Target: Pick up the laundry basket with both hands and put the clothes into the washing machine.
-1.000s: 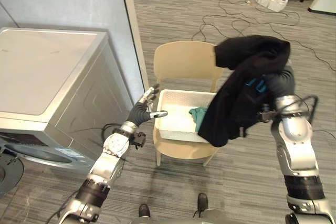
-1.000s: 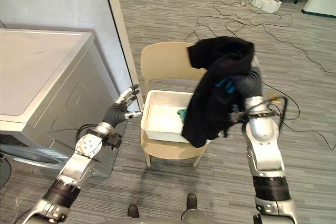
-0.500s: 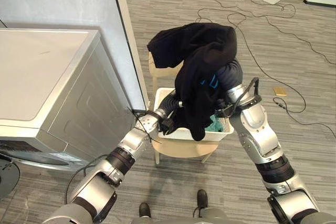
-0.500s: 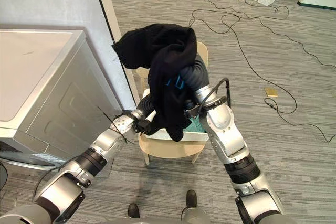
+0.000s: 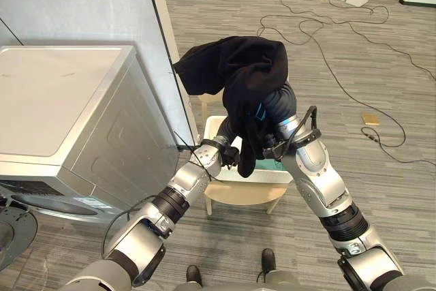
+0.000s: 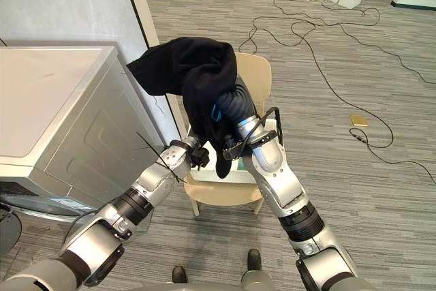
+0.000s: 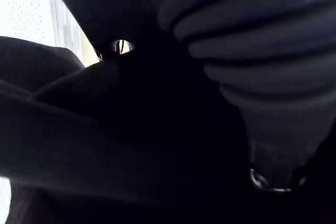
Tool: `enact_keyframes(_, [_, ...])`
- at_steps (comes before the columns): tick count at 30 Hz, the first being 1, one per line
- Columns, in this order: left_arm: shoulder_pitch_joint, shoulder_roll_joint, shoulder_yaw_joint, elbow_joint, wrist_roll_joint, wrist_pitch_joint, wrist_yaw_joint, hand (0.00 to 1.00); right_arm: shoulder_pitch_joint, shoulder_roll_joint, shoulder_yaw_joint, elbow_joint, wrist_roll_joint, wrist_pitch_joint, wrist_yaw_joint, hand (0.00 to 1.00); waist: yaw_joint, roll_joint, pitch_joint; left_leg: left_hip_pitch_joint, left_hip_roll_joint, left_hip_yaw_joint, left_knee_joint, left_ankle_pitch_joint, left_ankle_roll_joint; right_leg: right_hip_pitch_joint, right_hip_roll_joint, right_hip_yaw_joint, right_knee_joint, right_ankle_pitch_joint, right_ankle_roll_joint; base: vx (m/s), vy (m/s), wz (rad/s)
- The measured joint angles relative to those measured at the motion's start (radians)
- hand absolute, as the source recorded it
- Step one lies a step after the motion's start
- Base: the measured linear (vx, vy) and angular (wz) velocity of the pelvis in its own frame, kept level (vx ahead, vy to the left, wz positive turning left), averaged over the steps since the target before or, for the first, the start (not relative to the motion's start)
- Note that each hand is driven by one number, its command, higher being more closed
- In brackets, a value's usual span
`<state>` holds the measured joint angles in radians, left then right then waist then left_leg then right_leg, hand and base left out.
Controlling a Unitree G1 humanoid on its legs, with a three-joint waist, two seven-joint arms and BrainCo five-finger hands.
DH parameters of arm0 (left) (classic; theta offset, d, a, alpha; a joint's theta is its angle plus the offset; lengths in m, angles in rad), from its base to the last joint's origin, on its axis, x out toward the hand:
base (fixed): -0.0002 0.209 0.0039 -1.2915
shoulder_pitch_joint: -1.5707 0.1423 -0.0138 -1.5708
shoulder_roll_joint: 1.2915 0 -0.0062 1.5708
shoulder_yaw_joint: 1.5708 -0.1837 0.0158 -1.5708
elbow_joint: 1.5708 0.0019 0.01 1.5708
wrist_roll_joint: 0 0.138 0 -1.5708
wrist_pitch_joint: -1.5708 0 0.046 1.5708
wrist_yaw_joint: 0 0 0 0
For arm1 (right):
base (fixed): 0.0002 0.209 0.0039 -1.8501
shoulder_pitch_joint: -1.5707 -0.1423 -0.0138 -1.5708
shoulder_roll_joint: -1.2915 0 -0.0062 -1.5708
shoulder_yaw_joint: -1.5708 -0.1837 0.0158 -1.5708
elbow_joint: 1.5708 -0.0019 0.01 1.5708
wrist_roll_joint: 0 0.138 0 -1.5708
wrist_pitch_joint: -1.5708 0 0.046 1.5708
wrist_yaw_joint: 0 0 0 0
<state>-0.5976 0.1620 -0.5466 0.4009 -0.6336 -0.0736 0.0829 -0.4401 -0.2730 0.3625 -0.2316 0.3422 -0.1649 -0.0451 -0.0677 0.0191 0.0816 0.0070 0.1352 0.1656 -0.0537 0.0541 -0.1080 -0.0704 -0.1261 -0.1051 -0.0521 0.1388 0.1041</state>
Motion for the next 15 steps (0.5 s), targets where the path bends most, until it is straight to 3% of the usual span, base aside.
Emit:
enact_keyframes(6, [0.054,-0.042,0.063,-0.002,0.077,-0.020,0.072,1.00,0.074,0.032,-0.011,0.002,-0.064,-0.001,-0.033,1.00,-0.001,0.000,0.000,0.002,0.000,0.004,-0.004,0.000,0.000,0.000,0.001,0.001,-0.004,-0.001,0.001,0.00,-0.001,-0.01])
enact_keyframes(7, [0.073,-0.049,0.096,-0.005,0.099,-0.020,0.078,1.00,0.094,0.041,-0.015,0.003,-0.079,-0.001,-0.043,0.00,-0.002,0.000,0.000,0.005,0.000,0.006,-0.009,0.000,0.000,0.000,0.002,0.001,-0.004,-0.001,0.001,0.00,-0.002,-0.04])
enact_keyframes(15, [0.130,-0.066,0.213,-0.088,0.164,-0.023,0.143,1.00,0.208,0.083,-0.118,0.013,-0.161,0.003,-0.092,0.00,-0.002,0.000,0.000,0.010,-0.002,0.015,-0.016,0.000,0.000,-0.004,0.002,0.008,-0.005,-0.002,0.002,0.00,-0.001,-0.02])
